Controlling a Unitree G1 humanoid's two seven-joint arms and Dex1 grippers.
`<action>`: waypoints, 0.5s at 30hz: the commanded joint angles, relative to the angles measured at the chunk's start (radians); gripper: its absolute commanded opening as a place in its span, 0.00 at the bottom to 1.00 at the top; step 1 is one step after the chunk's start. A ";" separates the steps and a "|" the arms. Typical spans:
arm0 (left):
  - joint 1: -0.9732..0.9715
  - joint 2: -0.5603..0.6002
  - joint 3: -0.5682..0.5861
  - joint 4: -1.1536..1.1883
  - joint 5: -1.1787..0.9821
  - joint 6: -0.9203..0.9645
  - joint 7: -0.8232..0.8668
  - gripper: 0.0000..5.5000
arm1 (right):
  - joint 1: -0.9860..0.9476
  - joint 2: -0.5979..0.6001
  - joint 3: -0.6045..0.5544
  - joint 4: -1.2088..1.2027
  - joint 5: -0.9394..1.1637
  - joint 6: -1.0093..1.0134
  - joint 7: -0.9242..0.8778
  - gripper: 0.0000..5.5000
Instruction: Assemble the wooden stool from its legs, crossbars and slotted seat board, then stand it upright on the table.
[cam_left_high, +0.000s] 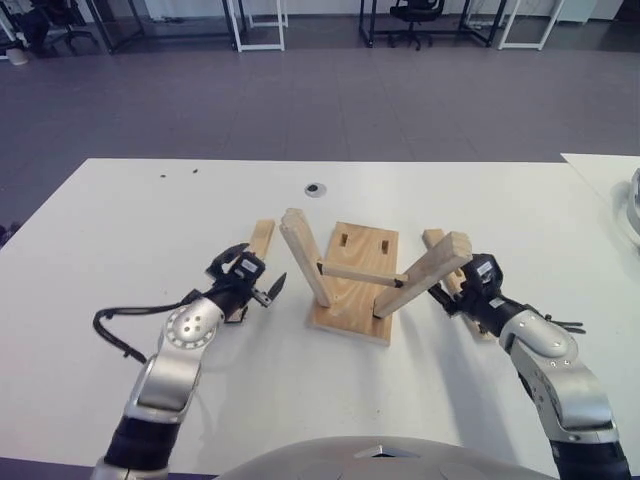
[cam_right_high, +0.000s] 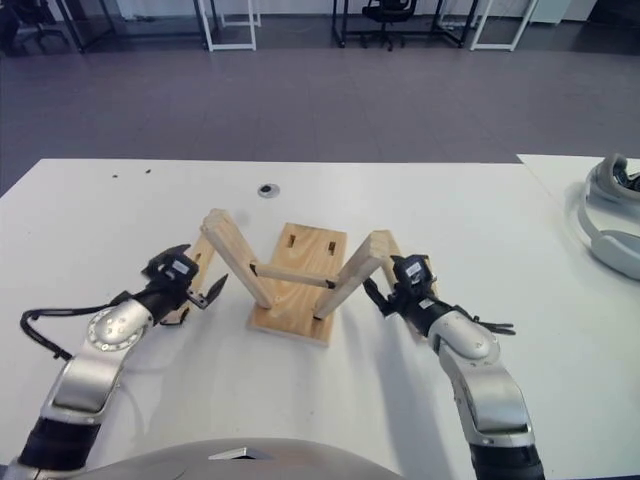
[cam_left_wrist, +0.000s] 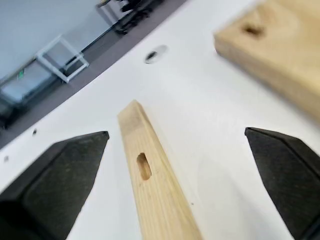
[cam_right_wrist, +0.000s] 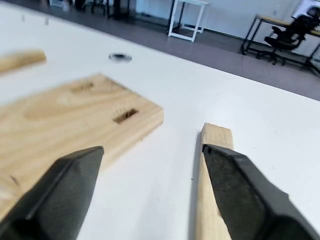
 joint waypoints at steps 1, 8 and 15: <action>-0.061 -0.150 0.038 -0.209 -0.132 0.254 0.102 0.91 | -0.021 0.063 -0.077 -0.023 0.018 0.108 -0.129 0.67; -0.176 -0.262 -0.015 -0.294 -0.211 0.444 0.206 0.91 | -0.002 0.181 -0.171 -0.383 0.238 0.267 -0.328 0.67; -0.141 -0.233 -0.019 -0.358 -0.199 0.530 0.274 0.91 | -0.068 0.128 -0.271 -0.374 0.273 0.355 -0.390 0.67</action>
